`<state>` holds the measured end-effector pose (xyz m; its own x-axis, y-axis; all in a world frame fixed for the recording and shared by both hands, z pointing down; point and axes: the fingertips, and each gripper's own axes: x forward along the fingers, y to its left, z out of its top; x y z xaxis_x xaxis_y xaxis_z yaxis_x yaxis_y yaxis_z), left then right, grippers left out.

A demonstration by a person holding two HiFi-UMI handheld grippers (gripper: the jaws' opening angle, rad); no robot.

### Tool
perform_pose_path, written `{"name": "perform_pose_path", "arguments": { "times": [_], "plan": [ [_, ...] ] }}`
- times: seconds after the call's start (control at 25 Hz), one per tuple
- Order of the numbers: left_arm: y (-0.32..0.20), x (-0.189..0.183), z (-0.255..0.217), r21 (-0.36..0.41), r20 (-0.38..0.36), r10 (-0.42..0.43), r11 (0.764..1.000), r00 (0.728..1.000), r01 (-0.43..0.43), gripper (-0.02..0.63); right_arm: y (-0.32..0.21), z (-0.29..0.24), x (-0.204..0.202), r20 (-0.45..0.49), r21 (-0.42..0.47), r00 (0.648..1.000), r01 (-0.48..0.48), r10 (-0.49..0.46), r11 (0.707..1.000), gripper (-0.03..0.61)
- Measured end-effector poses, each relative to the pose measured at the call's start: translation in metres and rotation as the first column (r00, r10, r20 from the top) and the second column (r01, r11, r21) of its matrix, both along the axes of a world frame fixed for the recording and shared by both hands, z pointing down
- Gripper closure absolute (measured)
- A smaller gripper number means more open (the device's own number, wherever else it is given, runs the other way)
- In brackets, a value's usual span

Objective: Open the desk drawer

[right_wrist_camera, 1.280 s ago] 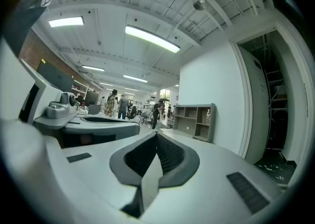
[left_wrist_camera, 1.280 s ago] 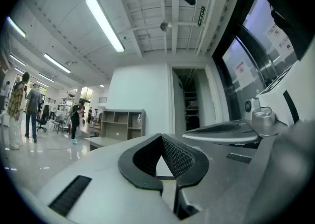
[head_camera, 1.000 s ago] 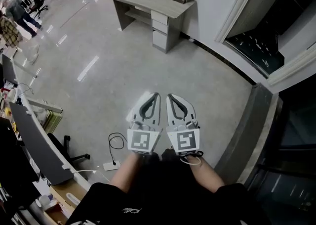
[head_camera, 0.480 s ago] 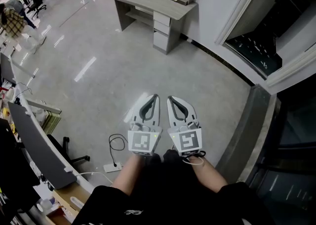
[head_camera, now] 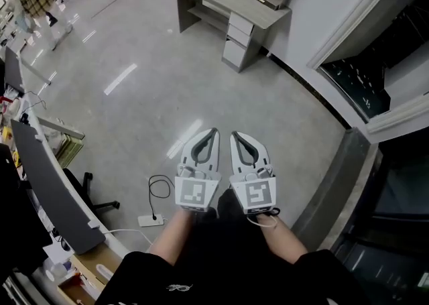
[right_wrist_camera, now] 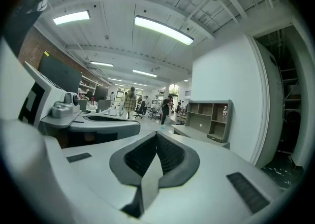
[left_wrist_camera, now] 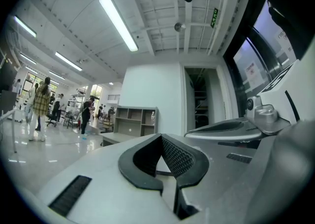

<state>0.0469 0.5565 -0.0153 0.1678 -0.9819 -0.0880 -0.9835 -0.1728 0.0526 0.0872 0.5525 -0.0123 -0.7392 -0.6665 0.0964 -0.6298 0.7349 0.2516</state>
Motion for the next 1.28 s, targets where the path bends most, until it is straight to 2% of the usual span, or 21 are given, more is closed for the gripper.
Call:
{"name": "perform_pose_path", "arguments": {
  "times": [0.16, 0.4, 0.6, 0.88, 1.08, 1.28],
  "plan": [
    [-0.034, -0.005, 0.009, -0.028, -0.003, -0.009, 1.000, 1.000, 0.009, 0.610, -0.033, 0.004, -0.004, -0.006, -0.009, 1.000, 0.015, -0.015, 1.000, 0.572],
    [-0.114, -0.005, -0.001, 0.011, 0.053, -0.017, 1.000, 0.998, 0.016, 0.609, -0.119, -0.004, -0.008, 0.045, 0.017, 0.998, 0.038, -0.038, 0.999, 0.572],
    [-0.185, -0.007, 0.000, -0.019, 0.059, -0.037, 0.999, 0.998, 0.038, 0.609, -0.184, -0.001, -0.004, -0.013, 0.017, 0.999, 0.035, -0.035, 0.999, 0.572],
    [-0.287, 0.016, 0.012, -0.032, 0.096, -0.017, 0.999, 0.995, 0.021, 0.609, -0.274, 0.012, 0.017, -0.014, -0.027, 1.000, 0.012, -0.012, 1.000, 0.572],
    [-0.333, 0.029, 0.014, -0.039, 0.089, -0.019, 0.999, 0.996, 0.023, 0.609, -0.330, 0.011, 0.034, -0.067, 0.045, 0.997, -0.031, 0.034, 0.999, 0.572],
    [-0.362, 0.033, 0.008, -0.027, 0.086, -0.023, 0.999, 0.996, 0.026, 0.609, -0.368, -0.004, 0.045, -0.011, 0.042, 0.998, -0.065, 0.066, 0.997, 0.572]
  ]
}}
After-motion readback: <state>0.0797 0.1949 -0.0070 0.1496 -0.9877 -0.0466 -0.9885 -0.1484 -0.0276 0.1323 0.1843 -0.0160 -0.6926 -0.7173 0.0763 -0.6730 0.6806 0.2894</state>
